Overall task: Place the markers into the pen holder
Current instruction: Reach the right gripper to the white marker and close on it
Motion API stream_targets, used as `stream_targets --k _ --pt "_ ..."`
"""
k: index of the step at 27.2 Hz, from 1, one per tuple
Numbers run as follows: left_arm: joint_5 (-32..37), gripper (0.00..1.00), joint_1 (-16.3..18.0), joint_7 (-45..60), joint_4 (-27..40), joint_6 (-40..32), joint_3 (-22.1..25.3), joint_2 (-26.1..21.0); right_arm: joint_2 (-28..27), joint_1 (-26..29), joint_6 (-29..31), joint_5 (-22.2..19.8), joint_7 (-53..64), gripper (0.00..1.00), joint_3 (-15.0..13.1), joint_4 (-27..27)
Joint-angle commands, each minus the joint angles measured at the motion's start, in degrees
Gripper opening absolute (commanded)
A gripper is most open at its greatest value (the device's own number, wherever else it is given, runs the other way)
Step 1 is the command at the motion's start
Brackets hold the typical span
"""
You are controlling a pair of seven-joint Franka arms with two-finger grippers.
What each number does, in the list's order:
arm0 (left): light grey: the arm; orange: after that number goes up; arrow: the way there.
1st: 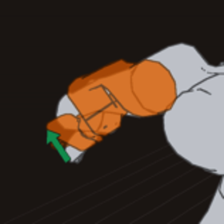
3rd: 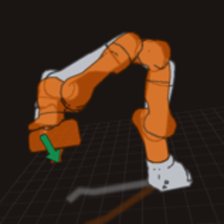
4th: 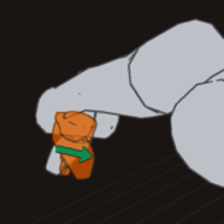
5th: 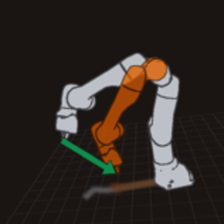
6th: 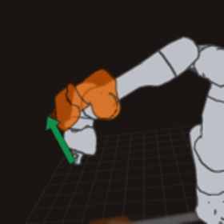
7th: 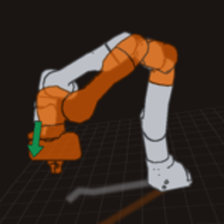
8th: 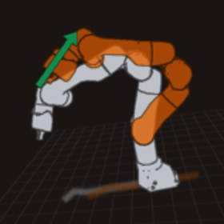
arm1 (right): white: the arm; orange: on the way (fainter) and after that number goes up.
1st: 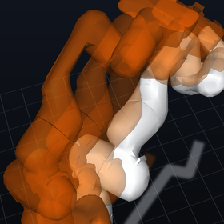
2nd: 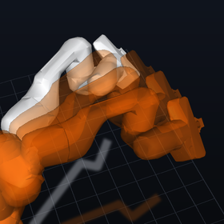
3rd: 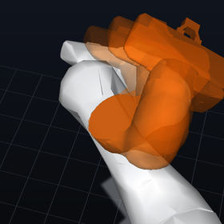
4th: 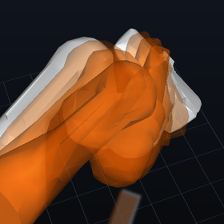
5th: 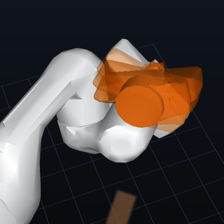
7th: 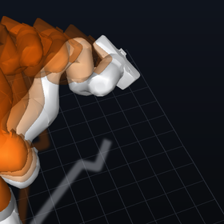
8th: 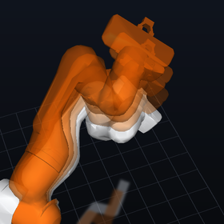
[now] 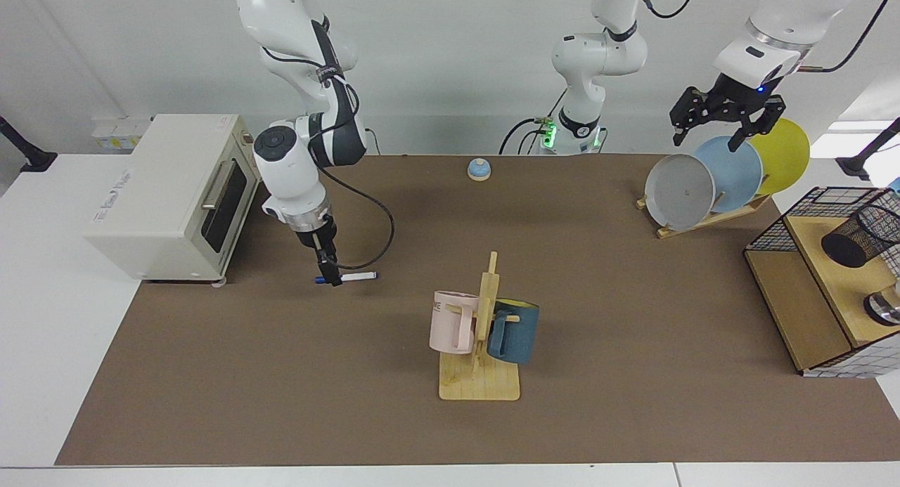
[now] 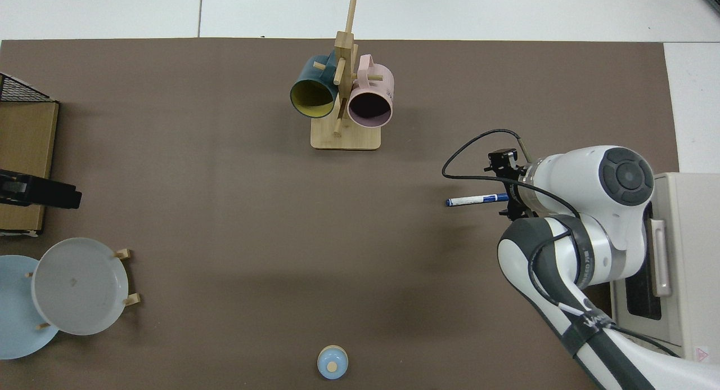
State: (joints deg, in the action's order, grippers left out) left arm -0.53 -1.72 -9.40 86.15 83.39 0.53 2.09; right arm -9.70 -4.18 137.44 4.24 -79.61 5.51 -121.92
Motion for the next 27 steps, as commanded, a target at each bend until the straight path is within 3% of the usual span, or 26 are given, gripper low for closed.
stream_targets --k 1,11,27 --pt "-0.4 1.0 0.8 0.1 1.1 -0.5 -0.2 1.2 -5.0 0.7 4.2 0.6 -0.5 1.0 0.5 1.6" --pt "-0.4 1.0 0.7 0.3 1.2 -0.5 -0.2 1.3 -9.1 1.2 8.1 0.9 -2.2 1.0 0.5 1.4" --pt "-0.4 1.0 0.6 0.6 1.3 -1.0 -0.3 1.3 -6.7 0.4 4.0 1.0 -2.8 0.97 0.5 1.1"
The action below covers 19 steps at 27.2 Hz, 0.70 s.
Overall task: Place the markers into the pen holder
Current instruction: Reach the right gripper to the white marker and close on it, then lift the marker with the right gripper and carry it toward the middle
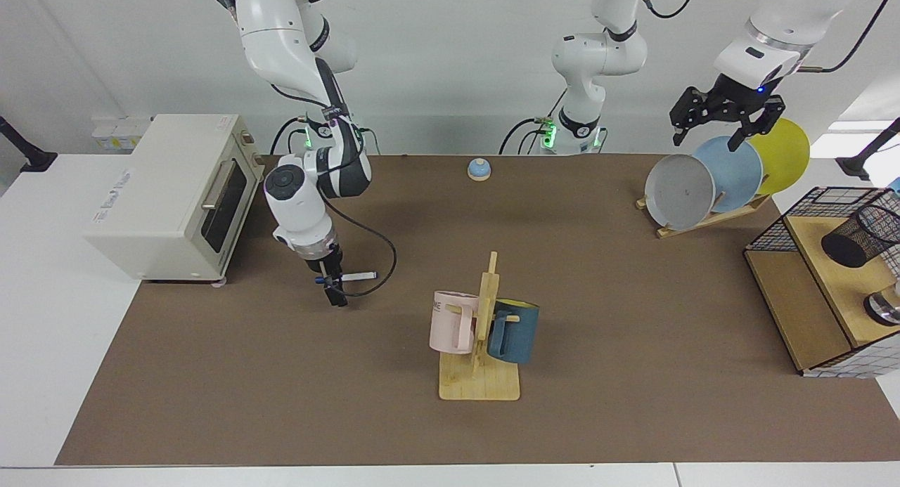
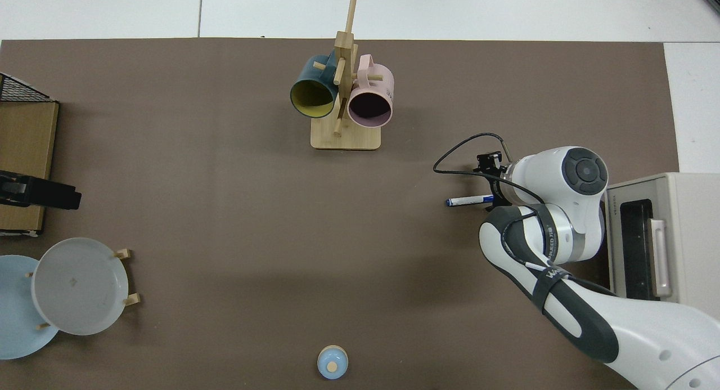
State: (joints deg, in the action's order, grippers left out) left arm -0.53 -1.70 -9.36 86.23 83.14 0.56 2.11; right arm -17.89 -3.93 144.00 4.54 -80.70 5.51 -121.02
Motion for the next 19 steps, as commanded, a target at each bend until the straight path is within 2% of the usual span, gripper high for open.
stream_targets --k 1,7,12,15,19 --pt "-0.4 1.0 0.6 0.6 1.2 -0.7 -0.3 1.2 2.0 0.1 -3.2 0.6 -1.7 0.93 0.5 0.2" --pt "-0.4 1.0 0.6 0.6 1.2 -0.8 -0.3 1.2 2.7 0.0 -5.0 0.6 -1.8 0.81 0.5 0.2" --pt "-0.4 1.0 0.6 0.6 1.2 -0.8 -0.3 1.2 2.7 0.5 -5.0 0.6 -1.7 0.6 0.5 0.2" --pt "-0.4 1.0 0.6 0.6 1.2 -0.8 -0.3 1.2 2.7 0.6 -5.0 0.6 -1.5 0.51 0.5 0.2" --pt "-0.4 1.0 0.6 0.6 1.2 -0.8 -0.3 1.2 2.8 0.6 -5.0 0.6 -1.3 0.32 0.4 0.0"
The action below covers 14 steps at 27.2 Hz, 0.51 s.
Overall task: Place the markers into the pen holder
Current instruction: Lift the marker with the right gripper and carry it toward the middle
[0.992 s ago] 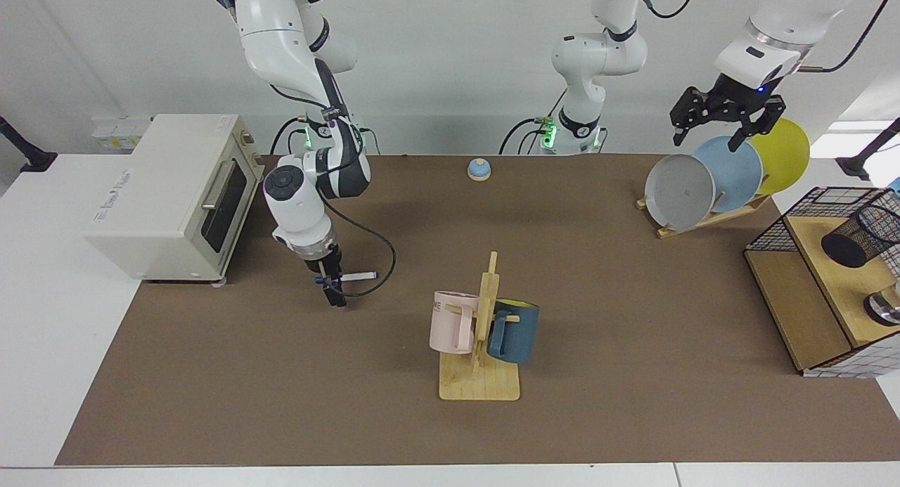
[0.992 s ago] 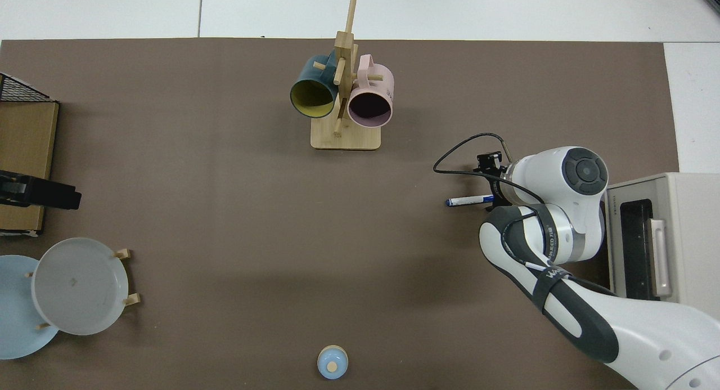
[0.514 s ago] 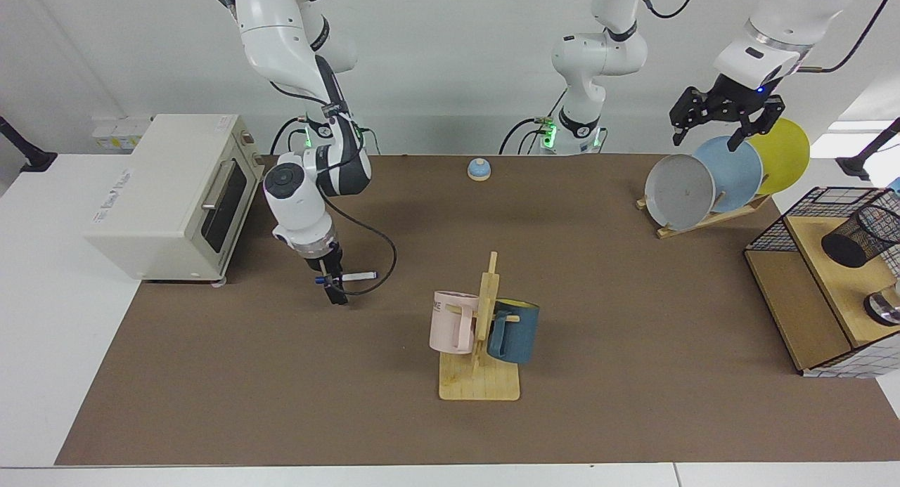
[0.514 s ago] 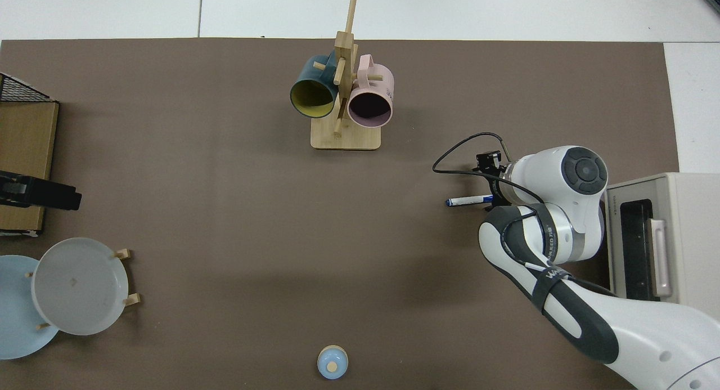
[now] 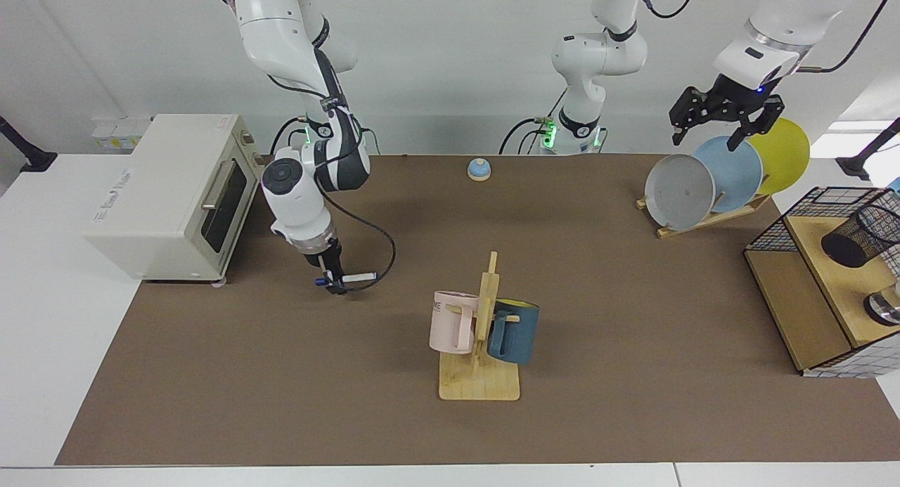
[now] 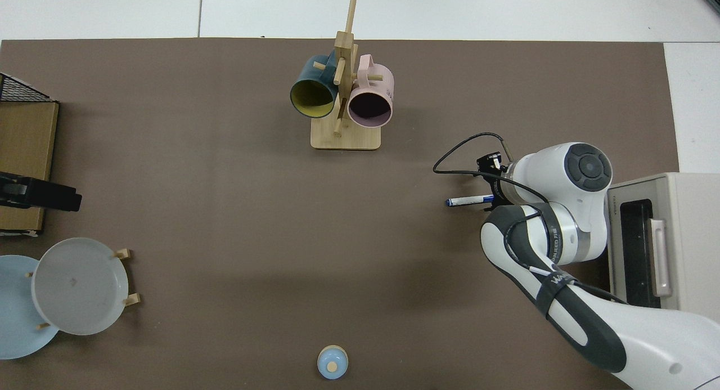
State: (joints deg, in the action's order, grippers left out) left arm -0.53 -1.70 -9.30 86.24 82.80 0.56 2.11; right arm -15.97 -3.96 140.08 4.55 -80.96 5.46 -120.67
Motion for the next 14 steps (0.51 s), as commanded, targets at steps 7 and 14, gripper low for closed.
stream_targets --k 7,14 --pt "-0.4 1.0 0.6 0.5 1.2 -0.4 -0.3 1.2 0.9 0.6 -1.4 0.5 -1.2 0.0 0.4 -0.4" --pt "-0.4 1.0 0.6 0.5 1.1 -0.5 -0.3 1.2 3.8 0.7 -4.3 0.5 -1.3 0.0 0.4 -0.4"
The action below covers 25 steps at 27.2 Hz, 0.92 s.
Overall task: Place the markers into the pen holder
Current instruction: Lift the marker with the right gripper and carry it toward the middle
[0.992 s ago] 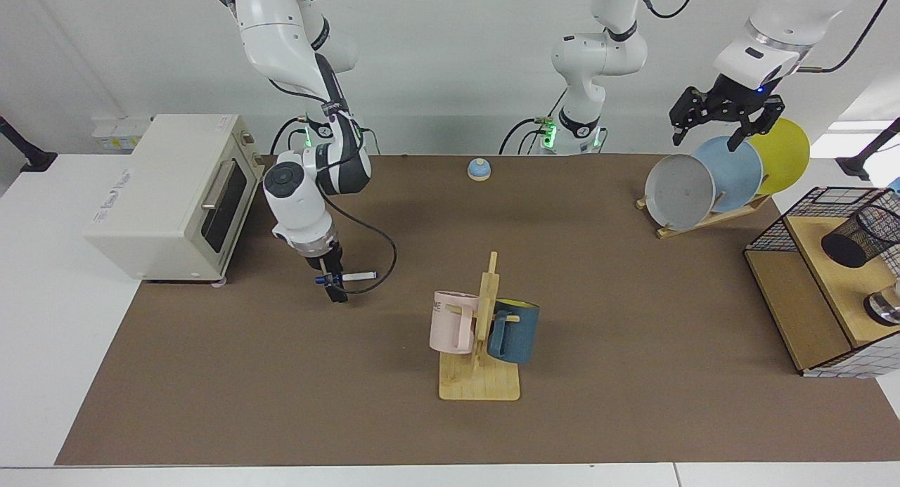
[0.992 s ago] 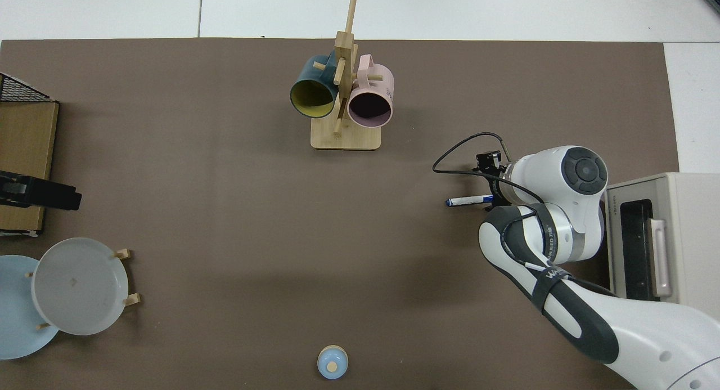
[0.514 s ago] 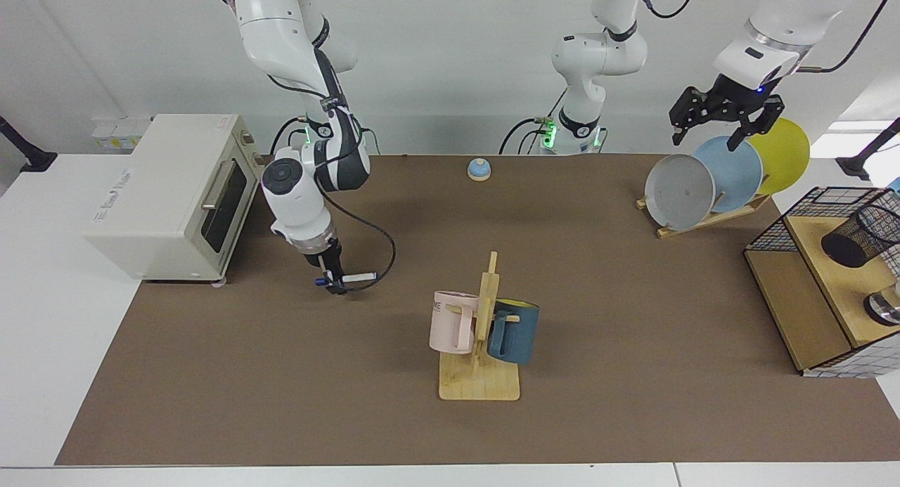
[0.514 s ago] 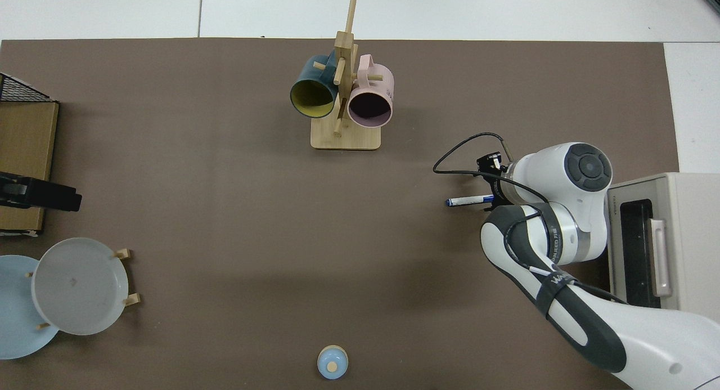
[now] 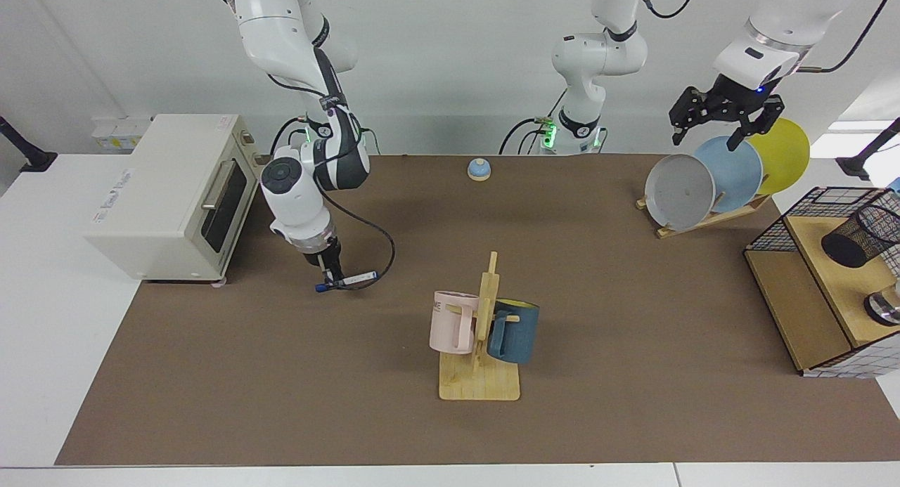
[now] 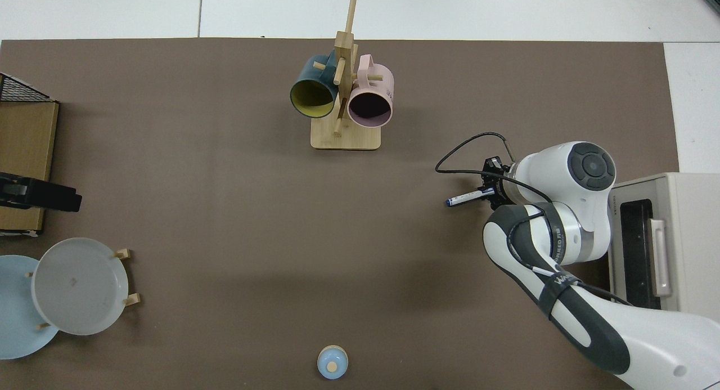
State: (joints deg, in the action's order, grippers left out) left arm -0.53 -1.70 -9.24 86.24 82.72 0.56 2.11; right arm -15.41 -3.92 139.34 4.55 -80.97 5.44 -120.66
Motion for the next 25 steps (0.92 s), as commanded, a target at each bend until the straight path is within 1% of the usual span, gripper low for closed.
stream_targets --k 1,5,9,12,19,21,25 --pt "-0.4 1.0 0.6 0.5 1.1 -0.4 -0.3 1.2 3.9 0.7 -4.3 0.5 -1.4 0.0 0.4 -0.4" --pt "-0.4 1.0 0.6 0.5 1.1 -0.5 -0.4 1.2 7.1 0.7 -7.8 0.5 -1.4 0.0 0.4 0.0" --pt "-0.4 1.0 0.6 0.5 1.0 -0.3 -0.3 1.2 10.7 0.7 -13.3 0.5 -1.4 0.0 0.4 1.6" --pt "-0.4 1.0 0.6 0.5 1.0 -0.3 -0.3 1.1 12.0 0.1 -19.4 0.5 -1.5 0.0 0.4 4.9" --pt "-0.4 1.0 0.7 0.5 1.0 -0.4 -0.3 1.2 13.1 0.0 -32.8 0.1 -1.9 0.0 0.4 15.3" --pt "-0.4 1.0 0.7 0.5 1.0 -0.3 -0.2 1.2 13.7 0.0 -36.3 0.7 -1.8 0.0 0.3 17.9" --pt "-0.8 1.0 1.8 0.0 1.0 -0.5 -0.3 1.2 14.6 0.0 -40.6 0.9 -2.1 0.0 0.7 20.5"
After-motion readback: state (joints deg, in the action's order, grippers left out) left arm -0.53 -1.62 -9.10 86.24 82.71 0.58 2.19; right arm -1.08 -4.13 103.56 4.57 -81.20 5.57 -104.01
